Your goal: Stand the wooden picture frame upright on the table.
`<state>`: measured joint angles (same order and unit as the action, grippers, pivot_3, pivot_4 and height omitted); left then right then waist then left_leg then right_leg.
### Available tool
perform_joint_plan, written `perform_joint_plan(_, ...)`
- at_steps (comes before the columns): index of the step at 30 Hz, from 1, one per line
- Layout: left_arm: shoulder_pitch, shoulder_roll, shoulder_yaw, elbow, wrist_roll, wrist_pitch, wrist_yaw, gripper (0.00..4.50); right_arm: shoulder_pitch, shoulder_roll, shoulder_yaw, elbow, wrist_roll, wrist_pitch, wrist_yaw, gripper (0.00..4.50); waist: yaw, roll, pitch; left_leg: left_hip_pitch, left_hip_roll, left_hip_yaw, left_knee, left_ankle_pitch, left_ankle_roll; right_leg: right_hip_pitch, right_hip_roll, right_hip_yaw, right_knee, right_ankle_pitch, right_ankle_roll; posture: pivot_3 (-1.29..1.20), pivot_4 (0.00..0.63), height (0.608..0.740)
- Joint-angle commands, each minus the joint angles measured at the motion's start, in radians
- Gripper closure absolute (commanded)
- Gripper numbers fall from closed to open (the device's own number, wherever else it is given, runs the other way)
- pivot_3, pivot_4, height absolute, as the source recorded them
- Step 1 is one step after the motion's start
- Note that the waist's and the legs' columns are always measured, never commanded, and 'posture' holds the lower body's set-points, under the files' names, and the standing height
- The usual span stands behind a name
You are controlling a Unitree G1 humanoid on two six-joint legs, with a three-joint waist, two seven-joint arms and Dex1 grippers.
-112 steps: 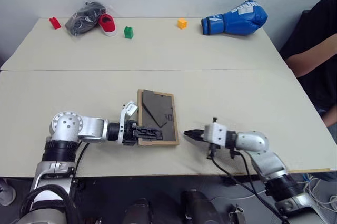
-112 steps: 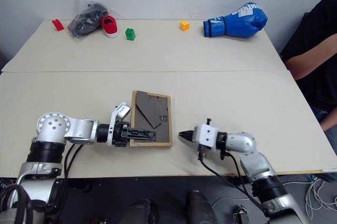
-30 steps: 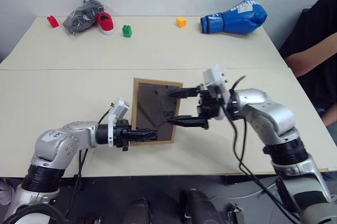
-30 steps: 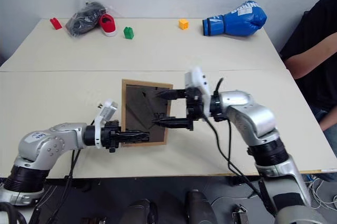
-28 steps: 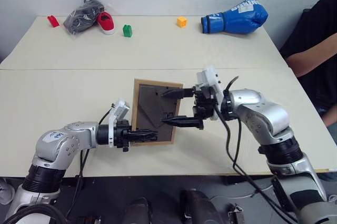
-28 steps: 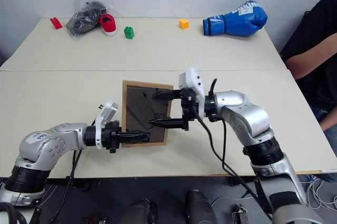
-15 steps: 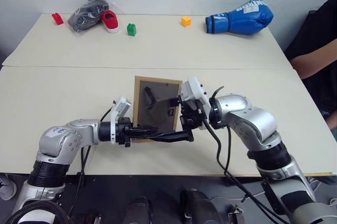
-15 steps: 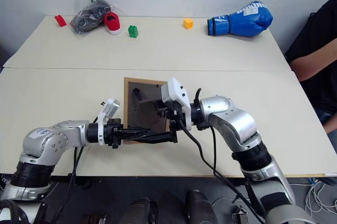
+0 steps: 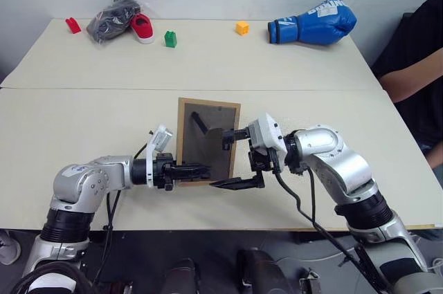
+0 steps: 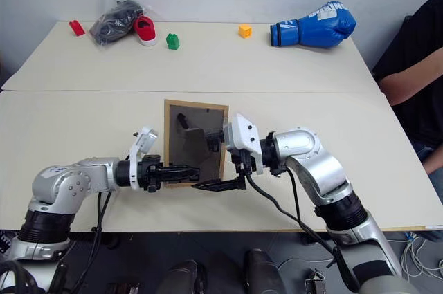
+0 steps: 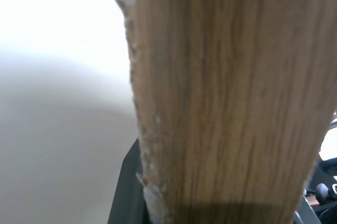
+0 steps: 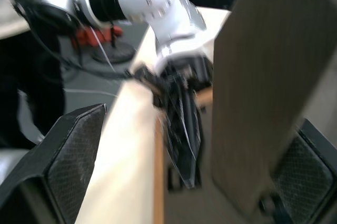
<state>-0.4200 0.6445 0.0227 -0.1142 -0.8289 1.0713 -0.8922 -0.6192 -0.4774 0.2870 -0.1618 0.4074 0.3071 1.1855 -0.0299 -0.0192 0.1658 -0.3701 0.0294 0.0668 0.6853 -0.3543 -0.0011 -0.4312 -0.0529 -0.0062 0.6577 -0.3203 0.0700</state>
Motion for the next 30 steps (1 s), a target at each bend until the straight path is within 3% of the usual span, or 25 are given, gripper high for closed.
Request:
perform_joint_plan(1,0.006,0.015,0.029,-0.055,-0.026,-0.013,-0.035,3.66,-0.001,-0.009,-0.045,0.029,-0.028,-0.156,0.04,0.02,0.0,0.0,0.0,0.0,0.0,0.0,0.0,0.0,0.0,0.0,0.0,0.0,0.0,0.0,0.0,0.0,0.15,0.74)
perform_joint_plan(7,0.017,0.051,0.056,-0.059,-0.07,0.057,-0.05,3.66,0.039,-0.088,-0.159,0.087,-0.012,-0.34,0.133,0.02,0.001,0.0,0.0,0.0,0.0,-0.001,0.0,0.0,0.0,0.001,0.0,-0.001,-0.001,0.0,0.0,0.0,0.15,0.74)
perform_joint_plan(13,-0.105,0.074,0.103,0.049,-0.228,0.499,0.034,3.66,-0.074,-0.053,-0.194,0.418,-0.271,-1.085,0.057,0.02,-0.003,0.0,0.0,0.001,0.0,-0.001,0.0,0.0,0.0,0.002,0.0,-0.001,-0.001,0.0,0.0,0.0,0.15,0.74)
perform_joint_plan(16,-0.158,0.106,0.055,0.129,-0.351,0.543,0.08,3.66,-0.13,-0.011,-0.188,0.577,-0.405,-1.336,-0.061,0.02,-0.012,0.0,0.0,0.001,0.001,-0.001,-0.001,0.001,-0.001,0.002,0.001,-0.001,0.0,0.0,0.0,0.0,0.15,0.74)
perform_joint_plan(21,-0.216,0.102,0.043,0.27,-0.543,0.543,0.222,3.66,-0.165,0.032,-0.147,0.704,-0.577,-1.504,-0.225,0.02,-0.025,0.0,0.0,0.001,0.001,-0.002,0.0,0.002,-0.002,0.002,0.001,-0.001,0.001,0.0,0.0,0.0,0.15,0.74)
perform_joint_plan(30,-0.248,0.157,-0.08,0.354,-0.867,0.543,0.406,3.66,-0.216,0.097,-0.113,0.794,-0.902,-1.504,-0.586,0.02,-0.029,0.0,0.0,0.002,0.001,-0.003,0.0,0.002,-0.003,0.001,0.001,-0.001,0.002,0.0,0.0,0.0,0.15,0.74)
